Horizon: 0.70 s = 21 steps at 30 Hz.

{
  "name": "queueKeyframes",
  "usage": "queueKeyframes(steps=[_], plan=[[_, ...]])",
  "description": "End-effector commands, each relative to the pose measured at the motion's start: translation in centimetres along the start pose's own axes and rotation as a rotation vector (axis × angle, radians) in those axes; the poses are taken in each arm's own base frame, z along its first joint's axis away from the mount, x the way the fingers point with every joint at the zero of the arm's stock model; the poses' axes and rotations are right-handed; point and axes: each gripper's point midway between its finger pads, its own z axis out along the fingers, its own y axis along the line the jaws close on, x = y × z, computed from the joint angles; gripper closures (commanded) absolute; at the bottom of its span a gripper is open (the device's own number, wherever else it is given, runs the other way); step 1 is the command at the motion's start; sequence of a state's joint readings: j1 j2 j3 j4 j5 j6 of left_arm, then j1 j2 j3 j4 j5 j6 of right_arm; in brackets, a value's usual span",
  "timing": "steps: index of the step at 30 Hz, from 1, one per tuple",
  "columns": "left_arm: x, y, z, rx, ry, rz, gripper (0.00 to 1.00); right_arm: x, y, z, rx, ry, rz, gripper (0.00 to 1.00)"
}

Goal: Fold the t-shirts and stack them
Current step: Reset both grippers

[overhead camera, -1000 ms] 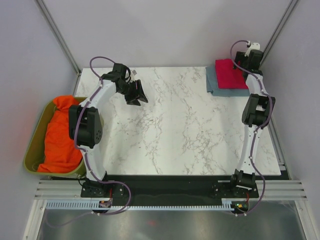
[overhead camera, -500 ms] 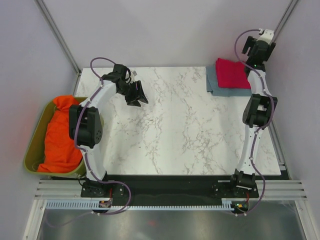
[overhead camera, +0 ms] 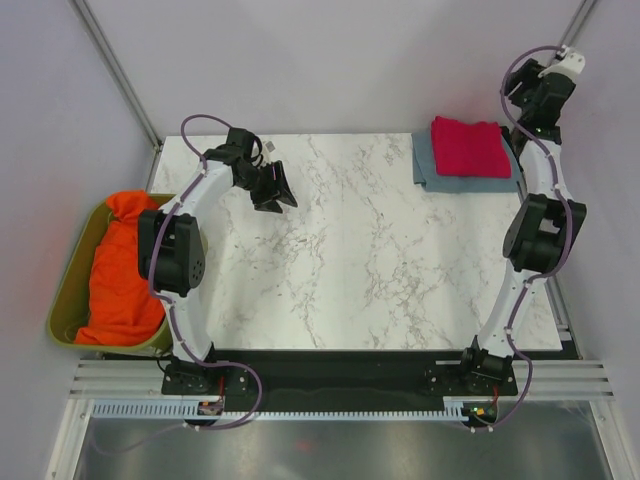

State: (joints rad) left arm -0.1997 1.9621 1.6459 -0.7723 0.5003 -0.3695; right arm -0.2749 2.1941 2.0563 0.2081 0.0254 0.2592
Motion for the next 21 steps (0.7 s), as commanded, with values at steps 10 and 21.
queueKeyframes(steps=[10, 21], plan=[[-1.0, -2.6, -2.9, 0.029, -0.110, 0.051, 0.42, 12.1, 18.8, -19.1, -0.356, 0.454, 0.113, 0.16], [-0.2, -3.6, -7.0, 0.006, -0.218, 0.057, 0.41, 15.3, 18.4, -42.2, -0.616, 0.669, 0.234, 0.02]])
